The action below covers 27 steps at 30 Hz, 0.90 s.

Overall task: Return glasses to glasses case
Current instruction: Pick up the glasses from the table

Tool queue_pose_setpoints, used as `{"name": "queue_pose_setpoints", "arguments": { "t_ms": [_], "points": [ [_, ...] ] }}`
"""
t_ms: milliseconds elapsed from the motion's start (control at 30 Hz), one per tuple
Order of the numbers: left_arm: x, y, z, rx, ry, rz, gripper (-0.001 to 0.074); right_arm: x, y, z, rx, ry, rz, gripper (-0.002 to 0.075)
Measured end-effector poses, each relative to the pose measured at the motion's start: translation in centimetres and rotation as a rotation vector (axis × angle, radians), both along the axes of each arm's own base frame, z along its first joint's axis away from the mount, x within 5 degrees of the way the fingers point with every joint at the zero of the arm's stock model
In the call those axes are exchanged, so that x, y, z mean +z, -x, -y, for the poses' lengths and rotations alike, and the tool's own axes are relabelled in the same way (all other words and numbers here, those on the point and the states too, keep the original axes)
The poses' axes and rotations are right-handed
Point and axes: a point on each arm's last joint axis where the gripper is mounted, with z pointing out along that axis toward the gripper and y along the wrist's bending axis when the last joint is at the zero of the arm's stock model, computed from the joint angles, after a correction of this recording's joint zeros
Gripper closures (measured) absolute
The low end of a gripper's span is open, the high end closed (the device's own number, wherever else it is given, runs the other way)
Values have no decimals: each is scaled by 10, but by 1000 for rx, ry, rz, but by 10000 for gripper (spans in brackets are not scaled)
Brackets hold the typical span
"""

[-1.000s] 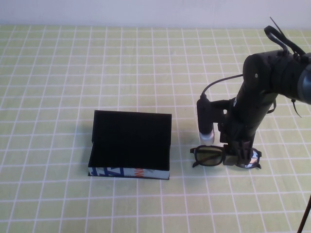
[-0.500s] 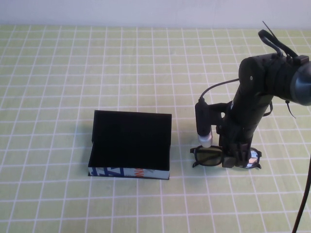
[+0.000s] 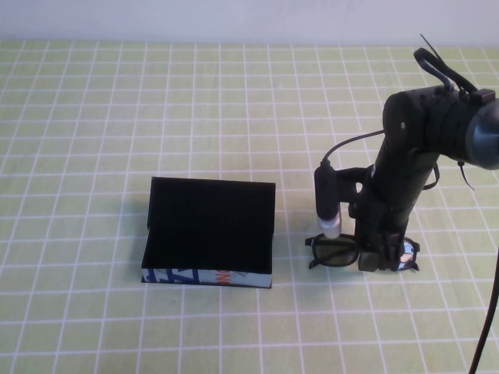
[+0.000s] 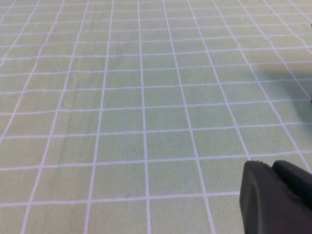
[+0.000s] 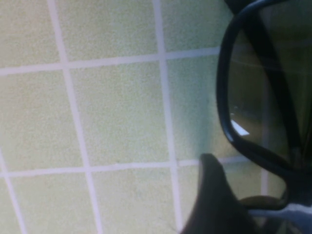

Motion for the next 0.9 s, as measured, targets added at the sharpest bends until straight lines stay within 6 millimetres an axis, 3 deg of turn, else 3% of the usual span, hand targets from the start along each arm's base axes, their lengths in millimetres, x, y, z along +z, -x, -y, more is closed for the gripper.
{"name": "queue_pose_setpoints", "arguments": {
  "t_ms": [333, 567, 767, 900],
  "points": [
    [0, 0, 0, 0, 0, 0, 737, 0, 1, 2, -14, 25, -10, 489],
    [0, 0, 0, 0, 0, 0, 737, 0, 1, 2, -32, 29, -20, 653],
    [0, 0, 0, 0, 0, 0, 737, 4, 8, 3, -138, 60, -80, 659],
    [0, 0, 0, 0, 0, 0, 737, 30, 24, -8, -194, 56, -55, 659]
  ]
}}
